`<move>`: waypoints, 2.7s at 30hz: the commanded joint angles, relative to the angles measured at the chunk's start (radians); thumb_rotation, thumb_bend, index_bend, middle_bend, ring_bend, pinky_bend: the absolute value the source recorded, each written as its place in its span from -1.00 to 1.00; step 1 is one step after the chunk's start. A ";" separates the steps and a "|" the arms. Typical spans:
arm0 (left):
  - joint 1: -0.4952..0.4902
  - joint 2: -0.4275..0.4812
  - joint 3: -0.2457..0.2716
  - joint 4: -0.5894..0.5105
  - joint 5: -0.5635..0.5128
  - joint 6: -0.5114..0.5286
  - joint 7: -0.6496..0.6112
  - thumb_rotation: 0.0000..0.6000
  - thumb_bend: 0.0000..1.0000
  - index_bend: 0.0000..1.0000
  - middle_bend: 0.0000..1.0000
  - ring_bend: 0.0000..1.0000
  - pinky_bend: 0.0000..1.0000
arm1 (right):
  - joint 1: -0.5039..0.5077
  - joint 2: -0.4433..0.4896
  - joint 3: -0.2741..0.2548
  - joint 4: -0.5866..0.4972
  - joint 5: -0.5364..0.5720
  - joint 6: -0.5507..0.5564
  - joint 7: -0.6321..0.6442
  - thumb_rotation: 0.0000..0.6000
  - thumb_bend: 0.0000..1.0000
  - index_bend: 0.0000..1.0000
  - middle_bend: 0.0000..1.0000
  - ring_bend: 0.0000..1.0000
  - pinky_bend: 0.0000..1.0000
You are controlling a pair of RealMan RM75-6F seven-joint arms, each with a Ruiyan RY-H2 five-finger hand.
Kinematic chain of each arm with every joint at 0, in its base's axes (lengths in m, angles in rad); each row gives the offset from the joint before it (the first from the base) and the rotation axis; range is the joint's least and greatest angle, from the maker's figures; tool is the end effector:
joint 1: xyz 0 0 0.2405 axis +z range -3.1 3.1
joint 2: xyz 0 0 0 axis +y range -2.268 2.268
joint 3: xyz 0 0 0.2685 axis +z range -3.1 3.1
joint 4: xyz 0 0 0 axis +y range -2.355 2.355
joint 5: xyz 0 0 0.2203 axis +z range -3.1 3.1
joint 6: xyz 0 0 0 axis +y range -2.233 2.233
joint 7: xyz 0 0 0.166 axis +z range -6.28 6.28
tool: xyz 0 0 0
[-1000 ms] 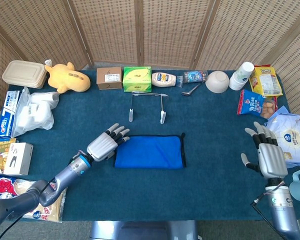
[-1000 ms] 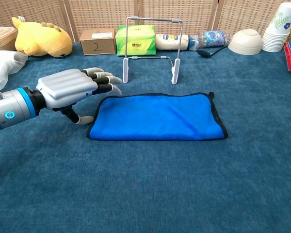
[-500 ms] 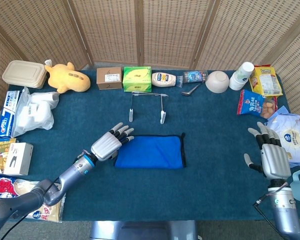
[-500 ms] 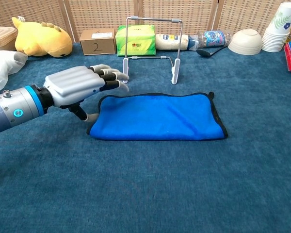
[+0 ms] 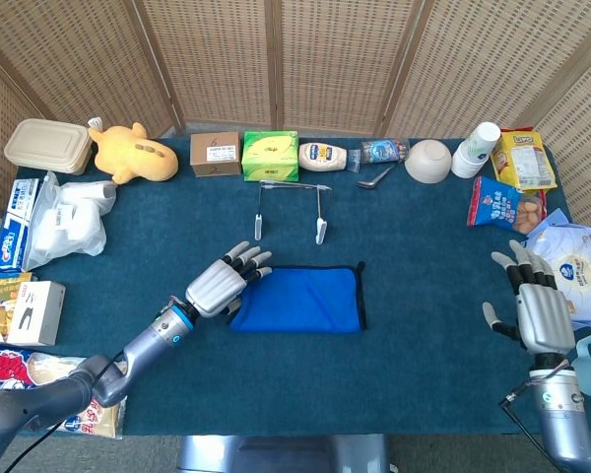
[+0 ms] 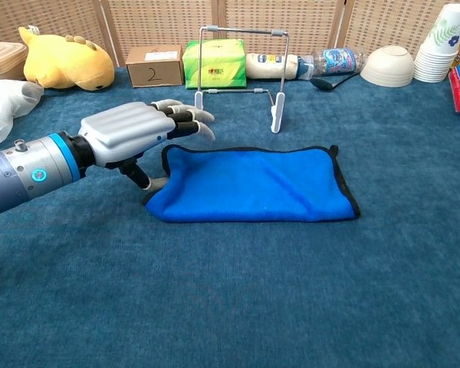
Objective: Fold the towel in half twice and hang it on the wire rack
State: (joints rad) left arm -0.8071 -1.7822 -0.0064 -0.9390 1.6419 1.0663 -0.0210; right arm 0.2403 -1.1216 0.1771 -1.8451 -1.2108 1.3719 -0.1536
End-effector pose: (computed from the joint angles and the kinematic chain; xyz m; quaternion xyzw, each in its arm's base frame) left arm -0.1542 0.3729 -0.0935 -0.8315 -0.1981 -0.4003 0.3304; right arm -0.2729 -0.2682 0.1457 0.5427 -0.4449 0.4138 0.5799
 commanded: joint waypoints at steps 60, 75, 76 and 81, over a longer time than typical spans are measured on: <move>-0.070 -0.029 -0.011 0.039 -0.013 -0.049 -0.009 1.00 0.14 0.16 -0.63 -0.99 -1.00 | -0.032 0.028 0.016 -0.022 0.013 0.023 0.010 1.00 -0.33 -0.68 -0.98 -1.00 -1.00; -0.025 0.034 -0.039 -0.068 -0.017 0.083 -0.054 1.00 0.14 0.36 -0.45 -0.80 -1.00 | -0.036 0.020 0.022 -0.006 0.016 0.025 0.024 1.00 -0.34 -0.68 -0.98 -1.00 -1.00; -0.021 0.050 -0.046 -0.095 -0.018 0.097 -0.055 1.00 0.13 0.37 -0.44 -0.79 -1.00 | -0.036 0.018 0.022 -0.002 0.016 0.025 0.026 1.00 -0.34 -0.68 -0.98 -1.00 -1.00; -0.009 0.136 -0.090 -0.242 -0.048 0.126 -0.052 1.00 0.12 0.38 -0.42 -0.79 -1.00 | -0.038 0.013 0.021 0.011 0.015 0.023 0.034 1.00 -0.34 -0.68 -0.98 -1.00 -1.00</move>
State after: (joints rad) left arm -0.8272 -1.6967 -0.0667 -1.1053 1.6145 1.1711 -0.0685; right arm 0.2026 -1.1082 0.1983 -1.8351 -1.1956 1.3949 -0.1205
